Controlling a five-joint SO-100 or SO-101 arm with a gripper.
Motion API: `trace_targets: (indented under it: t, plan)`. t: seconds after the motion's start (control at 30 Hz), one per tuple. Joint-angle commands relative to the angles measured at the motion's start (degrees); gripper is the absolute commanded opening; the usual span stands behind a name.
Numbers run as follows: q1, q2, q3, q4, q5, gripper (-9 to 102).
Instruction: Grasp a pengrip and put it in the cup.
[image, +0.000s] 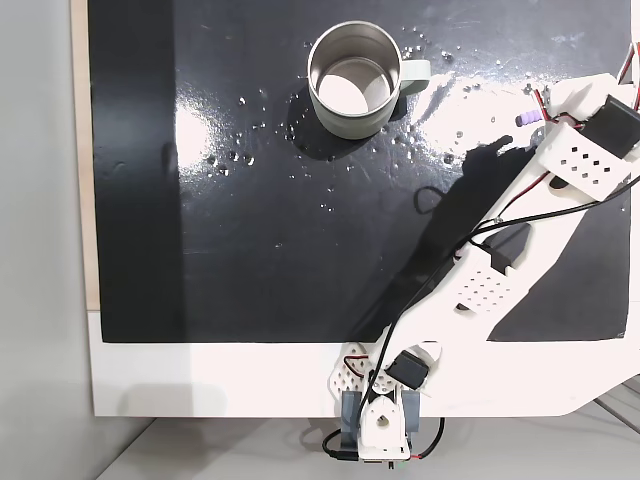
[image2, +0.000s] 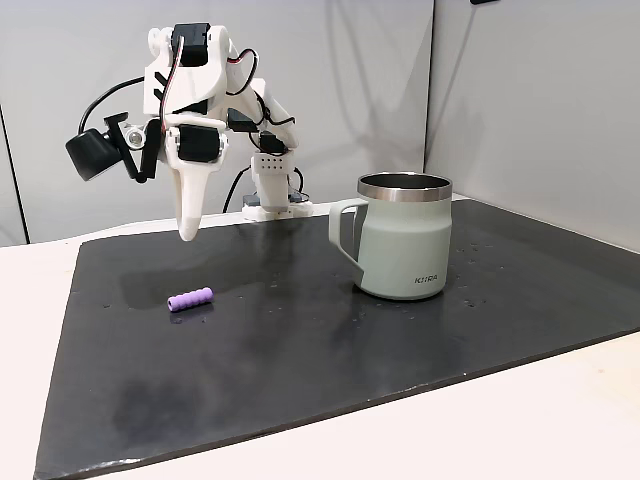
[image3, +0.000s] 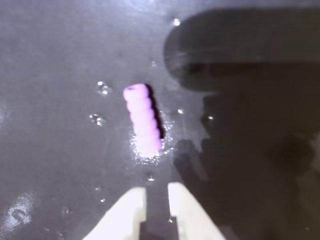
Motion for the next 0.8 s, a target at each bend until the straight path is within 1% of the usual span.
trace_targets:
  t: [0.0,0.23,0.3,0.4,0.57,0.77]
  plan:
    - [-1.9,0.4,-3.5,-2.6,-1.3,3]
    - [-3.0,-1.7,-3.5,-4.4,-2.5,4]
    - [-2.5,-2.2,-3.5,-4.4,-2.5,7]
    - [-1.1,-2.9,-3.5,-4.4,-2.7,15]
    - [0.7,-5.0,-3.6,-6.1,-2.7,23]
    - [1.1,-6.5,-3.6,-6.4,-2.7,24]
